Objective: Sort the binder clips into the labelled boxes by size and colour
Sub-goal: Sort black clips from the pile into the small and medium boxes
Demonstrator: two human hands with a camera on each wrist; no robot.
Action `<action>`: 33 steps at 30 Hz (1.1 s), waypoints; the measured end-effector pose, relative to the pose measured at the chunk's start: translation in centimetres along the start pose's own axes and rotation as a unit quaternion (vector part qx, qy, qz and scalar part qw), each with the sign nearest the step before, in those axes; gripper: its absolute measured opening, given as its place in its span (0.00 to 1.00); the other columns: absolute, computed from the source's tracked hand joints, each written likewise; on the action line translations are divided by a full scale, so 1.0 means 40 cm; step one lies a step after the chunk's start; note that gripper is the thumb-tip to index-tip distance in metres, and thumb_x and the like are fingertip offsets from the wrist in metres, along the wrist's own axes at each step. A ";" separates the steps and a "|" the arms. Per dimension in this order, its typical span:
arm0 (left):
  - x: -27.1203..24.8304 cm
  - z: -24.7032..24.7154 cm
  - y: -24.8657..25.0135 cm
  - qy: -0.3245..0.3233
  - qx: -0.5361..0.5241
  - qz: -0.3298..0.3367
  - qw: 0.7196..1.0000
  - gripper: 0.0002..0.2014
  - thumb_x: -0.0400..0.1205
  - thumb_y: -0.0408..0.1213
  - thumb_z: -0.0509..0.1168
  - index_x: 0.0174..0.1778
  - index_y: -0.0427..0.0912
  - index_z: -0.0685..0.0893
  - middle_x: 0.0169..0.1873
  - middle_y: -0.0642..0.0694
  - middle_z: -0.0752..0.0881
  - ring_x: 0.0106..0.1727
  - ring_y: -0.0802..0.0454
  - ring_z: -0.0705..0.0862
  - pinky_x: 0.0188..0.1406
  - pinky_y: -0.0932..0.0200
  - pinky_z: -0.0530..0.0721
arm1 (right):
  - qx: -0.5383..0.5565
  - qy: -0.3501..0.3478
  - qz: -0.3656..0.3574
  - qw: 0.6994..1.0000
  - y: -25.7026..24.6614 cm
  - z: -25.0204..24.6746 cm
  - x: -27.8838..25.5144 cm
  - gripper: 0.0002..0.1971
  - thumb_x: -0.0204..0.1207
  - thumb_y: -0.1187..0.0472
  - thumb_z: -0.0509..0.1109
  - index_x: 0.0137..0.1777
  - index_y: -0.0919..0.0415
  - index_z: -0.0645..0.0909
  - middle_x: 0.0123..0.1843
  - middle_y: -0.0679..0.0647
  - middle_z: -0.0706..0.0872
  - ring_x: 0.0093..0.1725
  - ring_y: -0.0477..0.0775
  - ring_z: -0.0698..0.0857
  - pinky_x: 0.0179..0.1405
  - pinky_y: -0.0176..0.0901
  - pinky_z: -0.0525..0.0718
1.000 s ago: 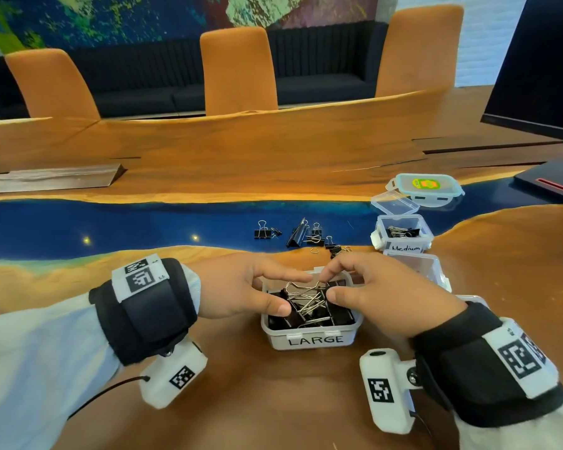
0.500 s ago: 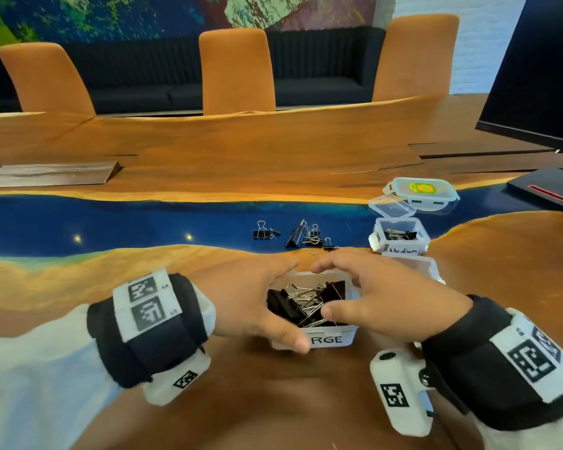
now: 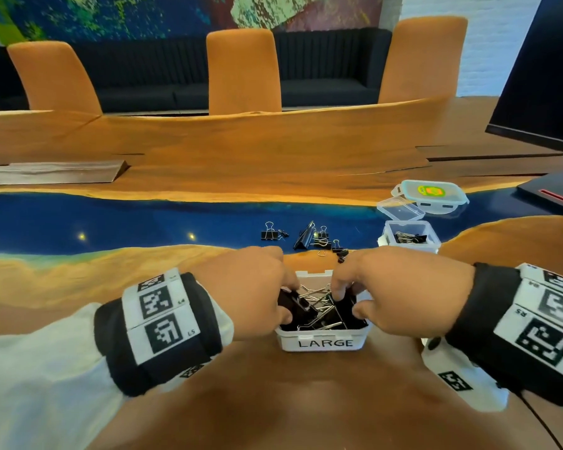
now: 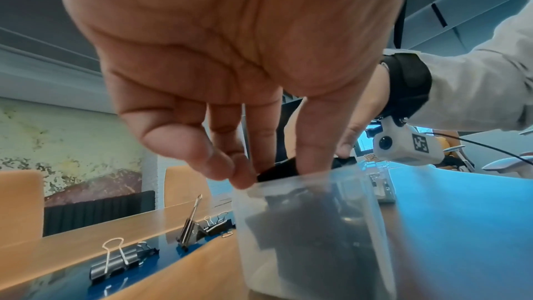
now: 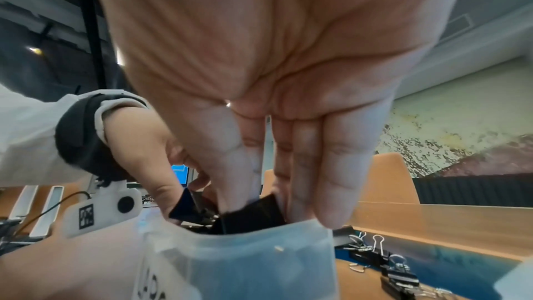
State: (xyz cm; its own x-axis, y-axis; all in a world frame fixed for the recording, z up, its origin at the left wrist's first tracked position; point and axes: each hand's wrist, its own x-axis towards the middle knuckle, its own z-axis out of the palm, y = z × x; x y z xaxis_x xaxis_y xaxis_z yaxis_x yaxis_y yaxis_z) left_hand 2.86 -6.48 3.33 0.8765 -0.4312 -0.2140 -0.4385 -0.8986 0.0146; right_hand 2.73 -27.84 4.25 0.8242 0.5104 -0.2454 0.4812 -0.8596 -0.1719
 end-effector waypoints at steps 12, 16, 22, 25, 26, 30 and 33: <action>0.019 0.006 -0.039 0.105 -0.091 0.046 0.989 0.14 0.84 0.60 0.61 0.62 0.61 0.82 0.44 0.60 0.88 0.46 0.59 0.85 0.48 0.51 0.86 | 0.046 0.013 0.026 0.998 0.005 0.008 -0.001 0.19 0.76 0.53 0.76 0.60 0.39 0.72 0.60 0.42 0.78 0.58 0.47 0.83 0.60 0.49 0.84; 0.042 0.006 -0.063 0.113 -0.173 -0.001 0.978 0.14 0.86 0.51 0.62 0.68 0.67 0.77 0.38 0.59 0.88 0.37 0.62 0.83 0.40 0.59 0.80 | 0.040 0.008 0.025 0.999 0.003 0.004 0.000 0.18 0.75 0.54 0.76 0.60 0.40 0.74 0.59 0.43 0.79 0.57 0.48 0.83 0.60 0.49 0.84; 0.060 -0.014 -0.100 0.082 -0.343 -0.066 0.934 0.11 0.87 0.42 0.62 0.52 0.63 0.88 0.34 0.51 0.90 0.35 0.51 0.89 0.43 0.50 0.91 | 0.022 -0.003 0.015 1.000 -0.005 0.004 0.020 0.15 0.76 0.46 0.73 0.59 0.41 0.73 0.50 0.40 0.79 0.50 0.47 0.81 0.50 0.44 0.81; 0.059 -0.018 -0.102 0.078 -0.435 -0.110 0.890 0.11 0.85 0.36 0.62 0.50 0.55 0.88 0.39 0.44 0.89 0.29 0.52 0.86 0.33 0.54 0.86 | 0.019 -0.007 0.009 1.000 -0.010 0.013 0.033 0.17 0.76 0.43 0.73 0.60 0.40 0.72 0.50 0.37 0.76 0.51 0.46 0.80 0.49 0.43 0.79; 0.058 -0.018 -0.104 0.080 -0.463 -0.122 0.874 0.11 0.84 0.35 0.62 0.49 0.53 0.88 0.40 0.43 0.88 0.28 0.51 0.85 0.32 0.55 0.84 | 0.023 -0.007 0.004 1.000 -0.009 0.017 0.037 0.18 0.76 0.44 0.74 0.61 0.39 0.72 0.53 0.36 0.77 0.53 0.46 0.80 0.51 0.42 0.79; 0.052 -0.026 -0.104 0.040 -0.562 -0.135 0.815 0.11 0.86 0.33 0.61 0.47 0.45 0.90 0.39 0.39 0.86 0.28 0.50 0.83 0.27 0.59 0.82 | 0.071 -0.015 -0.013 0.997 -0.005 0.031 0.044 0.20 0.76 0.53 0.77 0.64 0.40 0.74 0.63 0.37 0.81 0.61 0.43 0.80 0.60 0.39 0.79; 0.048 -0.027 -0.101 -0.016 -0.638 -0.137 0.758 0.09 0.88 0.35 0.64 0.57 0.38 0.89 0.39 0.39 0.86 0.32 0.51 0.86 0.31 0.62 0.87 | 0.093 -0.010 -0.012 0.996 -0.003 0.037 0.043 0.20 0.74 0.50 0.79 0.61 0.39 0.75 0.63 0.39 0.82 0.59 0.46 0.82 0.61 0.45 0.83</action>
State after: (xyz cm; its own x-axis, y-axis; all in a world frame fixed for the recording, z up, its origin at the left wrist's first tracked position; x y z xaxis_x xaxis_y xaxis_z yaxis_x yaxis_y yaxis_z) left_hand 6.51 -3.76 3.92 0.8858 -0.2311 -0.4024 0.3251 -0.3098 0.8935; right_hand 3.67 -26.82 2.44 0.8062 0.5327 -0.2576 0.4352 -0.8288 -0.3517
